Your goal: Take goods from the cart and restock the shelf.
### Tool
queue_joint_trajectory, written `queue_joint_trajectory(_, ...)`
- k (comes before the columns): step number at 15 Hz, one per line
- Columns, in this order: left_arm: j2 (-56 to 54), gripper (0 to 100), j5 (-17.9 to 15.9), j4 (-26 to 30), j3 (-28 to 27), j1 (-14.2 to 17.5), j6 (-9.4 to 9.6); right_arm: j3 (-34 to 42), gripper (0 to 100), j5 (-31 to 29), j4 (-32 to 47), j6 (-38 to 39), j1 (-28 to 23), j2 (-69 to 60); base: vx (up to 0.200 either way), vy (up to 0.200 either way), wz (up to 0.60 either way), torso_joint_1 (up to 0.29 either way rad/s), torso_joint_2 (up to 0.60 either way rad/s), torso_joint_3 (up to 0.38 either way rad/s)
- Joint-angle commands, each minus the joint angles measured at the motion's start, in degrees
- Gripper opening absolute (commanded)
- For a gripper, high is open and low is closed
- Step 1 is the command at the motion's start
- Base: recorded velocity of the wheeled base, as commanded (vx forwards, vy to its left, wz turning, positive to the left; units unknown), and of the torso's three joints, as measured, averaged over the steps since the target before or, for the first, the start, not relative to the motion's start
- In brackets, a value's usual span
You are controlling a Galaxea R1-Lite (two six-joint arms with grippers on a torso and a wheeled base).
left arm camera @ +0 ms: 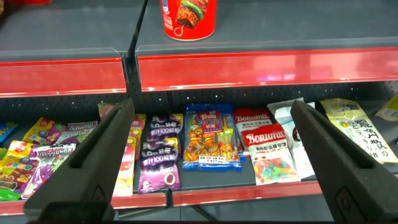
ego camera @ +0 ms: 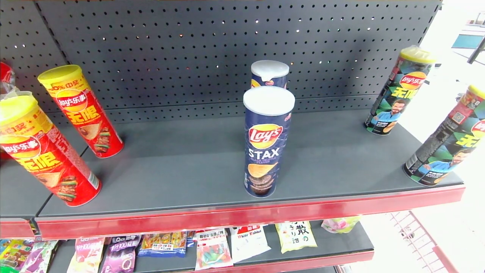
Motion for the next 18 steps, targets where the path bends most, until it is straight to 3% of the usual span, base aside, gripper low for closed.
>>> queue_joint_trajectory(1, 0.05, 100, 0.01, 0.02, 0.00, 0.02, -0.02, 3.33, 100, -0.36, 1.82, -0.83, -6.73, -10.99, 0.000, 0.000, 0.00, 0.000, 0.00, 0.000)
queue_joint_trajectory(3, 0.05, 100, 0.01, 0.02, 0.00, 0.02, -0.02, 3.68, 100, -6.96, 1.47, -0.56, -6.73, -10.99, 0.000, 0.000, 0.00, 0.000, 0.00, 0.000)
queue_joint_trajectory(6, 0.05, 100, 0.01, 0.02, 0.00, 0.02, -0.02, 4.03, 100, -7.75, 1.03, 1.11, -6.73, -11.08, 0.000, 0.000, 0.00, 0.000, 0.00, 0.000)
queue_joint_trajectory(9, 0.05, 100, 0.01, 0.02, 0.00, 0.02, -0.02, 7.02, 100, -8.01, -5.91, 5.94, -6.73, -11.08, 0.000, 0.000, 0.00, 0.000, 0.00, 0.000)
queue_joint_trajectory(12, 0.05, 100, 0.01, 0.02, 0.00, 0.02, -0.02, 8.34, 100, -11.61, -7.06, 4.71, -6.73, -10.99, 0.000, 0.000, 0.00, 0.000, 0.00, 0.000)
queue_joint_trajectory(18, 0.05, 100, 0.01, 0.02, 0.00, 0.02, -0.02, 8.69, 100, -12.14, -8.37, 5.50, -7.00, -10.99, 0.000, 0.000, 0.00, 0.000, 0.00, 0.000)
